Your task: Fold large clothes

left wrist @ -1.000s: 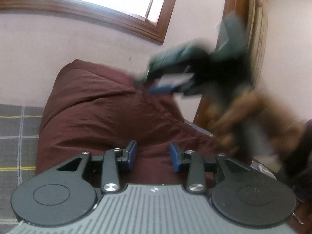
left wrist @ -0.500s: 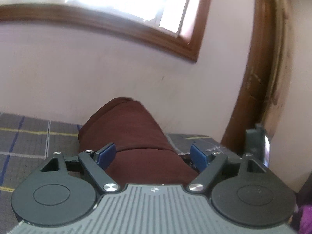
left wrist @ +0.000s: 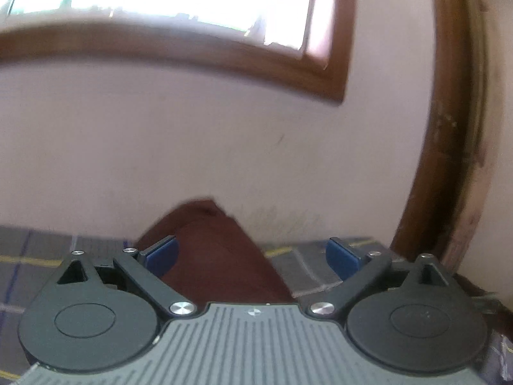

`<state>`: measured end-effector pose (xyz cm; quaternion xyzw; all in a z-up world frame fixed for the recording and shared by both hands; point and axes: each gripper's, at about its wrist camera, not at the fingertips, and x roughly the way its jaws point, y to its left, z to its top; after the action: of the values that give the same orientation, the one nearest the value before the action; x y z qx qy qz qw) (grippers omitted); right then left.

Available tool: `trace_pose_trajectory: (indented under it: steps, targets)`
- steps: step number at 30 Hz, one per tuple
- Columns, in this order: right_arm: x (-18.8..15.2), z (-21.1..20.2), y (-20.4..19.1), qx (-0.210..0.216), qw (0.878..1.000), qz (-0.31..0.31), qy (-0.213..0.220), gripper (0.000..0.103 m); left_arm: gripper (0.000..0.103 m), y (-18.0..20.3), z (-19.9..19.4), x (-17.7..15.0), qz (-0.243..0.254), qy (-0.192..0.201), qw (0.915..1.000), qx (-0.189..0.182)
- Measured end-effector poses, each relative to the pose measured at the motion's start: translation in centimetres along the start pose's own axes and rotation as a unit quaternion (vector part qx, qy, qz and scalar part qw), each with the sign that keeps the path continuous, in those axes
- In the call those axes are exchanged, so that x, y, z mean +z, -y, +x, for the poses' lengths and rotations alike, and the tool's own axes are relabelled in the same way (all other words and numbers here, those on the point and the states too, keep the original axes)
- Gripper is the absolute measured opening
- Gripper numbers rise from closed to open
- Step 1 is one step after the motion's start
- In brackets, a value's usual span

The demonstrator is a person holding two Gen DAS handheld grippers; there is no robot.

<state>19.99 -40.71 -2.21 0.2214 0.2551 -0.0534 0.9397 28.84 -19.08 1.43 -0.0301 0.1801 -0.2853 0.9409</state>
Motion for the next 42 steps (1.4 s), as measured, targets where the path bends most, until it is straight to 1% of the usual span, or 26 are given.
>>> trace_pose_trajectory:
  steps: [2,4,5,7,10,15,21,27,35,38,40,42]
  targets:
    - [0.0,0.1,0.0,0.000,1.000,-0.004,0.002,0.031,0.096,-0.3,1.6,-0.7,-0.008,-0.024,0.9996,0.012]
    - [0.1,0.3,0.2,0.005,1.000,-0.002,0.002,0.031,0.097,-0.6,2.5,-1.9,-0.009,-0.031,0.9991,0.029]
    - [0.1,0.4,0.4,0.009,1.000,0.000,0.002,0.031,0.097,-0.9,2.7,-2.4,-0.009,-0.031,0.9988,0.036]
    - [0.1,0.4,0.4,0.012,1.000,0.003,0.000,0.031,0.099,-1.7,2.7,-3.2,-0.030,-0.022,0.9984,0.042]
    - [0.2,0.5,0.6,0.018,1.000,0.009,-0.002,0.031,0.102,-2.3,2.7,-4.5,-0.037,-0.016,0.9975,0.058]
    - [0.2,0.6,0.7,0.022,1.000,0.015,-0.007,0.031,0.103,-2.4,2.5,-5.6,-0.035,-0.002,0.9973,0.065]
    - [0.3,1.1,1.1,0.026,0.999,0.027,-0.013,0.031,0.103,-1.8,2.5,-6.0,-0.022,0.022,0.9955,0.090]
    - [0.4,1.7,1.6,0.036,0.998,0.046,-0.018,0.031,0.103,-1.7,3.0,-5.9,-0.017,0.026,0.9943,0.102]
    - [0.3,1.4,1.5,0.037,0.998,0.048,-0.013,0.031,0.103,-1.4,2.7,-5.9,-0.013,0.029,0.9940,0.105]
    - [0.2,0.6,2.0,0.044,0.997,0.068,-0.007,0.031,0.103,-1.5,2.6,-6.0,-0.014,0.031,0.9942,0.102]
    - [0.2,-0.3,2.0,0.035,0.997,0.070,0.000,0.031,0.103,-1.4,2.7,-6.0,-0.011,0.031,0.9941,0.104]
    - [0.2,-1.6,1.4,0.010,0.999,0.045,-0.001,0.032,0.103,-1.4,2.8,-6.0,-0.010,0.030,0.9939,0.106]
